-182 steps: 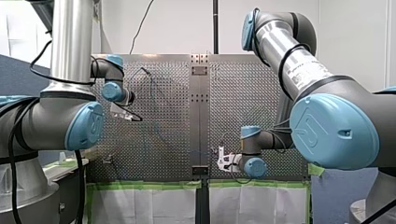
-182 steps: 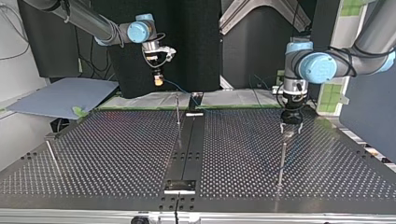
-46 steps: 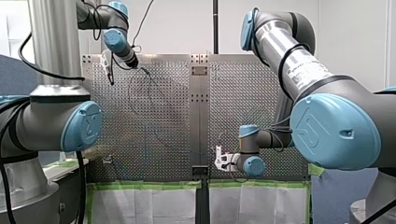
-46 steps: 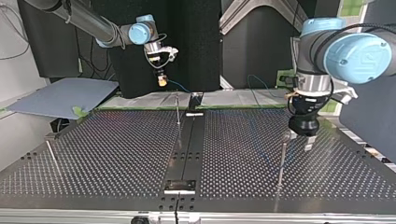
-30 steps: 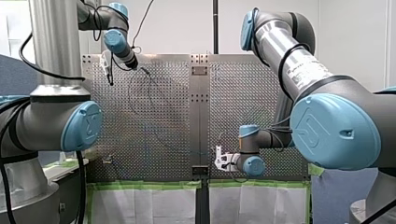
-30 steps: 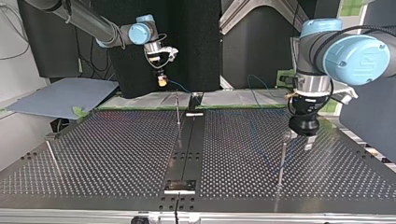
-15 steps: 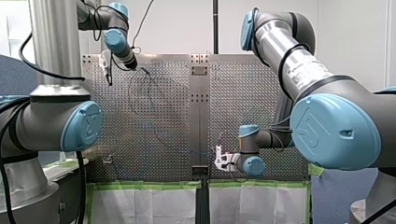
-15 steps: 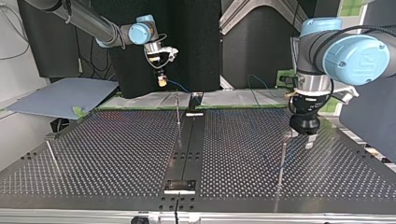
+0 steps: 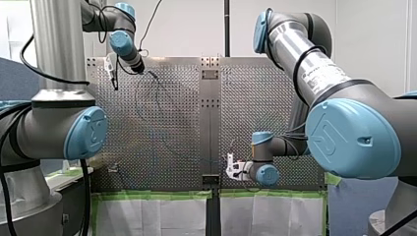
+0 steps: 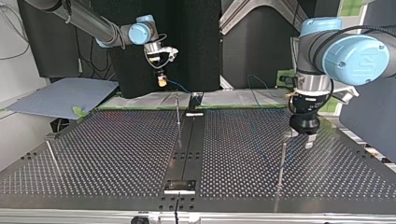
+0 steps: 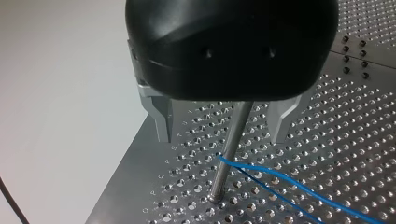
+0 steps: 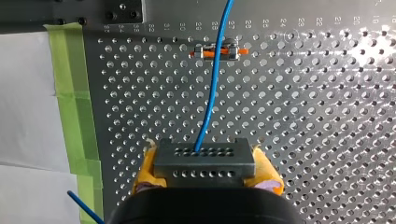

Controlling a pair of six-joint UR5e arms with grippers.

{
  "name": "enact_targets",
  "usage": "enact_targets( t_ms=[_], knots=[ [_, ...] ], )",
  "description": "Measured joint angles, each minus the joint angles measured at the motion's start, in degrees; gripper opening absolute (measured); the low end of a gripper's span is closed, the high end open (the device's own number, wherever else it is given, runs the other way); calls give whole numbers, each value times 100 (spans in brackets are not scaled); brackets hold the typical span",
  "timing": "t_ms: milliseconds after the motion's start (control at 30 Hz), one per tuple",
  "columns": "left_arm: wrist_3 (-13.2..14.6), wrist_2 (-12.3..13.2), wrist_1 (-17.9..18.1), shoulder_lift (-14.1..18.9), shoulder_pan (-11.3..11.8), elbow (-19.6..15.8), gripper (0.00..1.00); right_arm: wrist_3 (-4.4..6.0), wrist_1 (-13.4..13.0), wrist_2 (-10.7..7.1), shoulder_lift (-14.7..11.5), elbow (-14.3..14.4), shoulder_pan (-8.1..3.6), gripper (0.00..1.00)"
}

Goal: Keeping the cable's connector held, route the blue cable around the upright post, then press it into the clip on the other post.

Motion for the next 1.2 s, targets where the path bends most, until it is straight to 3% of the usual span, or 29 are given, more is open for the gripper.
enact_targets(
  t_ms=[333,700,1000,1200],
  knots=[
    [58,9,3,4,-2,0,99,4,-1,0,0,-1,-1,0],
    [673,173,2,-3,-244,22,99,5,36,0,0,-3,-2,0],
    [1250,-280,-153,-330,-786,468,99,18,24,0,0,-2,-3,0],
    [1585,-614,-156,-629,-1121,556,99,30,-2,0,0,-2,-1,0]
  ],
)
